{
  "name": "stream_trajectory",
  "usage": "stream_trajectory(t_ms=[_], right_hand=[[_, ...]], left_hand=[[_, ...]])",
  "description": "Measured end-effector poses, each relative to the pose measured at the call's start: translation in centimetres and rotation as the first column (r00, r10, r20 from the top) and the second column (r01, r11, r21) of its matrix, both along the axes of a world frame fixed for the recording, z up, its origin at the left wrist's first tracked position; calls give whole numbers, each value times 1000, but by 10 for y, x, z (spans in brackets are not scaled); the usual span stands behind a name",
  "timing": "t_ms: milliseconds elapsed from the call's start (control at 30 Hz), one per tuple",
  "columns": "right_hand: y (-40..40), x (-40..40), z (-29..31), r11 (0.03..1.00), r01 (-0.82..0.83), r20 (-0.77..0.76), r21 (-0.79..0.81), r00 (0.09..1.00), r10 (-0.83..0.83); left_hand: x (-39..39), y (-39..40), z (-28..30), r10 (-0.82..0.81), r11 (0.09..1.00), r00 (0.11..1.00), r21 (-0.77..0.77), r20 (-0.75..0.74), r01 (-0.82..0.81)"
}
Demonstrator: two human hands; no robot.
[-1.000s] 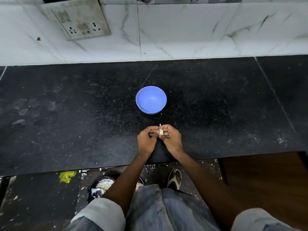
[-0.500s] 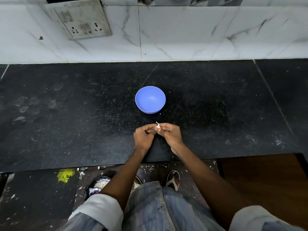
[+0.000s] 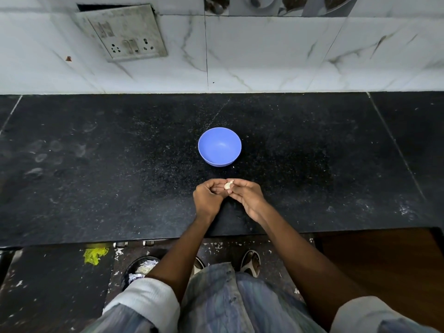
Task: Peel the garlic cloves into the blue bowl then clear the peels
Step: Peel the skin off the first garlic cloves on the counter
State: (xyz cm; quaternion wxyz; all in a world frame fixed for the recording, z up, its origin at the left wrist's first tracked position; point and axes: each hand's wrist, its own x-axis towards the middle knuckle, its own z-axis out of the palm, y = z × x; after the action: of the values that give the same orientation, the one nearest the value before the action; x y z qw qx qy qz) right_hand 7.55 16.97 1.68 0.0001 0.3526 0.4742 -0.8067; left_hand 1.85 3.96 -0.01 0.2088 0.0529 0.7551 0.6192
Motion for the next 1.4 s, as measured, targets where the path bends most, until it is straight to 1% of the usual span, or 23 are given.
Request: stream_trajectory(t_ms=[133,267,400,567,767,900,967,1067,1167,1233,1400], right_hand=[[1,-4,-2,1000,-25,11,-9,1000,25],[-1,-4,3,998,-27,-7,-48,1000,27],[-2,-6,3,999,-12,-17,-34,1000,11],[-4,-6,3,1000,-11,-14,-18,1000,10],[-2,-8,5,997,-18,-15,-80,1000,17],[0,-7,4,994,3,-6,-106,1000,-4],[0,-8,4,995,6,6,-100,1000,-6],[0,-10,5,996,6,30,-86,1000,-3],[-3,-12,5,997,24,43,-79,999,-20],[-6,-14,5,993,64,60,-95,997,-58],[-16,-18,5,983,153,135,-99,981,-139]], left_hand=[[-3,-2,1,-48,999,999,11,-9,48],[-2,-3,2,-27,1000,999,7,-36,28],[-4,-4,1,-20,1000,998,-14,-55,19],[-8,-5,1,-13,999,999,-40,-35,12],[-11,-4,4,-23,999,1000,-24,-10,23],[-12,-4,9,-42,998,999,-54,-33,41],[-11,-4,9,-28,998,998,-56,-59,24],[-7,-2,6,3,997,991,-76,-136,-14],[-1,0,4,29,989,971,-133,-239,-63],[4,3,4,45,978,956,-182,-290,-102],[17,12,9,68,942,952,-296,-299,-160]])
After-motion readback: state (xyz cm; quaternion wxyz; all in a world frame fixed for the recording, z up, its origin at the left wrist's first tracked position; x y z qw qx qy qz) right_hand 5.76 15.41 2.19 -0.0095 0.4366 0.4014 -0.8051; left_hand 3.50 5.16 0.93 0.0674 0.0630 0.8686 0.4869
